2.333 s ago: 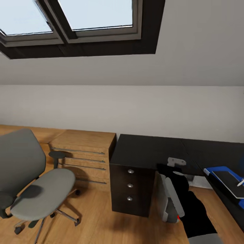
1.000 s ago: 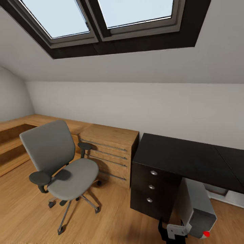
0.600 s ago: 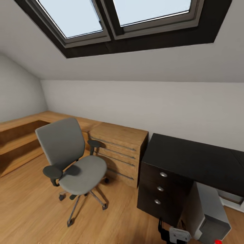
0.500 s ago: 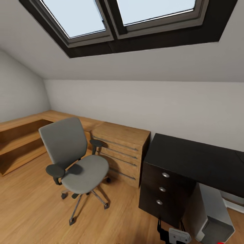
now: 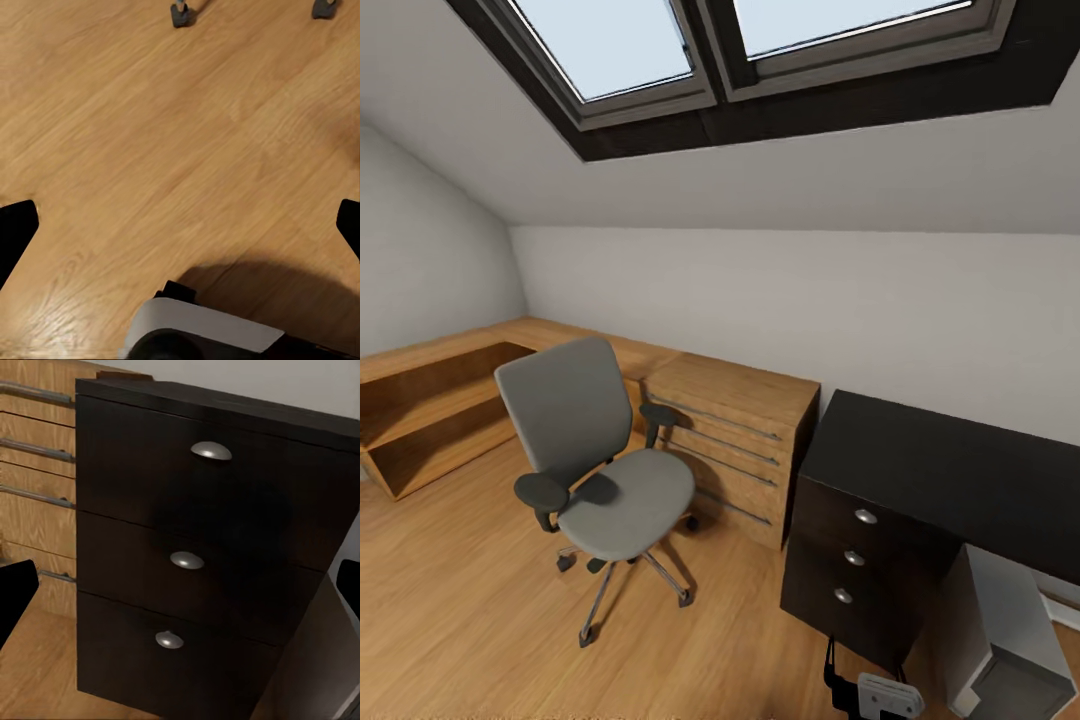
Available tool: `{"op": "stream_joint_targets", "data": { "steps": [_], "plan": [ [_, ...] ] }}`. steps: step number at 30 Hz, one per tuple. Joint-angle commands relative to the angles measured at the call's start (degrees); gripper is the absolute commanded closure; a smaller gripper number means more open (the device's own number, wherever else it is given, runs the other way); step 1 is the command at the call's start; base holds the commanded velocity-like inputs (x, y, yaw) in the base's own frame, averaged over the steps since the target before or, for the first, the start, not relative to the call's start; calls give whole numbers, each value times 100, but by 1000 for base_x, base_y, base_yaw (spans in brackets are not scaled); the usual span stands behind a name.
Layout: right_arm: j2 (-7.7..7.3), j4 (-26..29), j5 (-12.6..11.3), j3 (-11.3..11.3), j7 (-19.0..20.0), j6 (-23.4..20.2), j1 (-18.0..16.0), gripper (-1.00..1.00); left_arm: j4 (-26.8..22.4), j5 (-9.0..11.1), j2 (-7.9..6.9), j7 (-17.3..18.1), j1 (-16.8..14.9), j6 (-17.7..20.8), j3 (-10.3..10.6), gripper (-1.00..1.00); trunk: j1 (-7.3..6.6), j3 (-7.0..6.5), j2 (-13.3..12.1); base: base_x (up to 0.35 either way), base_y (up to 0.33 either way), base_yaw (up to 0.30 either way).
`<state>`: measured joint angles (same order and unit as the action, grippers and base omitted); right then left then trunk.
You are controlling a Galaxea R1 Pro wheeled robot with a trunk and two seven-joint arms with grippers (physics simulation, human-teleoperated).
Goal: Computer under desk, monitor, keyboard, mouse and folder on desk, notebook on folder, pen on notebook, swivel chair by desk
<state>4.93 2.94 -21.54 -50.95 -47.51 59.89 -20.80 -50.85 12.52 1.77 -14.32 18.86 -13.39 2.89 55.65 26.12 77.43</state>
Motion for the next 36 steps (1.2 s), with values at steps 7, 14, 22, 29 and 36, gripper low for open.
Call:
{"op": "stream_joint_targets", "data": {
  "steps": [7,14,22,29,36],
  "plan": [
    [-61,-134,-67,-30,-14,11,-3,-100,1743,77,-21,-10,-1095,2,10,-100,0,66,3,0,0,102],
    [-148,-161,-87,-39,-12,11,-3,-100,2578,340,19,-62,-2381,108,-7,-100,0,127,3,0,0,102],
    [-125,-159,-88,-53,-12,11,-3,-100,3105,2046,-165,-18,-2827,-102,-85,-100,0,196,3,0,0,102],
    [-124,-146,-88,-39,-21,11,-3,-100,3215,2500,-273,-9,-2843,-1122,-78,-100,0,257,3,0,0,102],
    [-116,-148,-88,-44,-31,11,-3,-100,3330,2053,-221,0,-2844,-1239,266,-100,0,317,3,0,0,77]
  ]
}}
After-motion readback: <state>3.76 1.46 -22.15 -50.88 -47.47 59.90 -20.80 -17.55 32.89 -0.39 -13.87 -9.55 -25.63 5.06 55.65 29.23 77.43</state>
